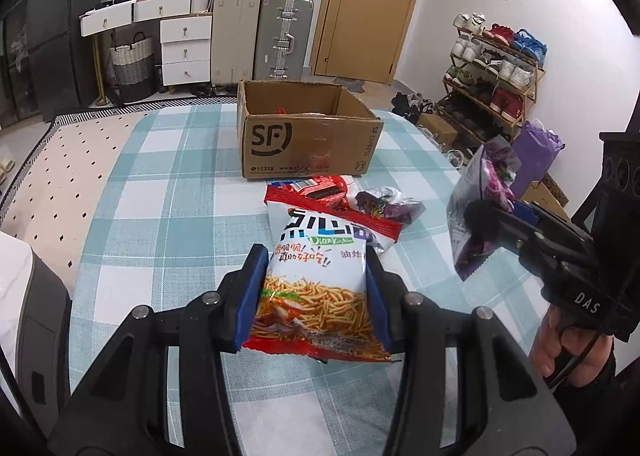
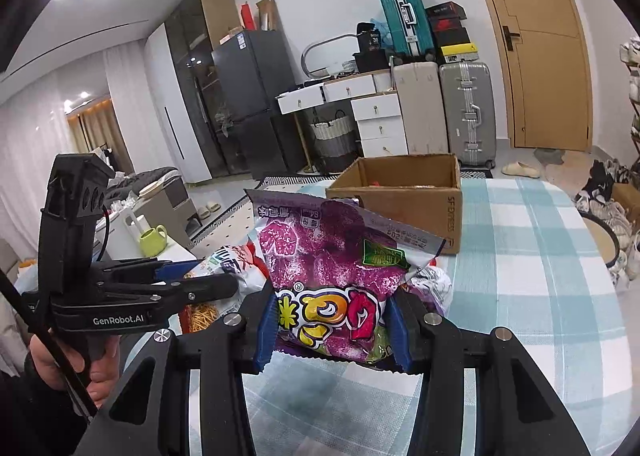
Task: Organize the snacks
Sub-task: 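Carry both bags over the SF box and open both grippers to drop them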
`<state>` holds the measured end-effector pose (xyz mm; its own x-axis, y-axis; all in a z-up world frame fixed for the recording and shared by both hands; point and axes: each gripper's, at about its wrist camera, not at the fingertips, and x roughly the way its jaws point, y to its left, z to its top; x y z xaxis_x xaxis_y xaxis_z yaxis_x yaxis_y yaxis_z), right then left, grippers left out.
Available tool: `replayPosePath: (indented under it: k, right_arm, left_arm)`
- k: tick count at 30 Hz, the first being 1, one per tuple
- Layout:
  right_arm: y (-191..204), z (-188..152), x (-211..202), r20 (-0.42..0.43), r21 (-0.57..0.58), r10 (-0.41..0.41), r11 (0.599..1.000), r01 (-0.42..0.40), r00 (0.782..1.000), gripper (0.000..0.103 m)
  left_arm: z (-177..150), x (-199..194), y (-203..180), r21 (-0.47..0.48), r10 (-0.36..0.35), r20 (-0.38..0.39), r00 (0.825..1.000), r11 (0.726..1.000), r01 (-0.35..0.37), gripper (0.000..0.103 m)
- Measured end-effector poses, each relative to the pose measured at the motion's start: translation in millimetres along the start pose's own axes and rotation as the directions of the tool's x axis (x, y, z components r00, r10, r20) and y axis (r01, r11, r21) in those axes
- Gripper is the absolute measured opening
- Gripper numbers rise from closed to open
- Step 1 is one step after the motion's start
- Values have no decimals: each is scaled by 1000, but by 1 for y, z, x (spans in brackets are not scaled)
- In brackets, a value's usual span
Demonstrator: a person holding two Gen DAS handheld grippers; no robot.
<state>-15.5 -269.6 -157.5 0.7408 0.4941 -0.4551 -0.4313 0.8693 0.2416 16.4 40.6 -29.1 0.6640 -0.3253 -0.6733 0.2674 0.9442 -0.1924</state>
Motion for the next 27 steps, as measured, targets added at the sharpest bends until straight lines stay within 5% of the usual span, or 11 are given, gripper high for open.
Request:
replayPosePath:
  k: [16, 27]
  right_arm:
    - [3, 67, -15, 25, -39, 67, 997, -66, 997, 47]
    - [-23, 139, 24, -24, -28, 110, 993, -111, 994, 47]
  left_arm:
    - [56, -33, 16, -62, -78, 51, 996, 995, 81, 44]
    - [147, -10, 16, -23, -70, 60, 996, 997, 71, 44]
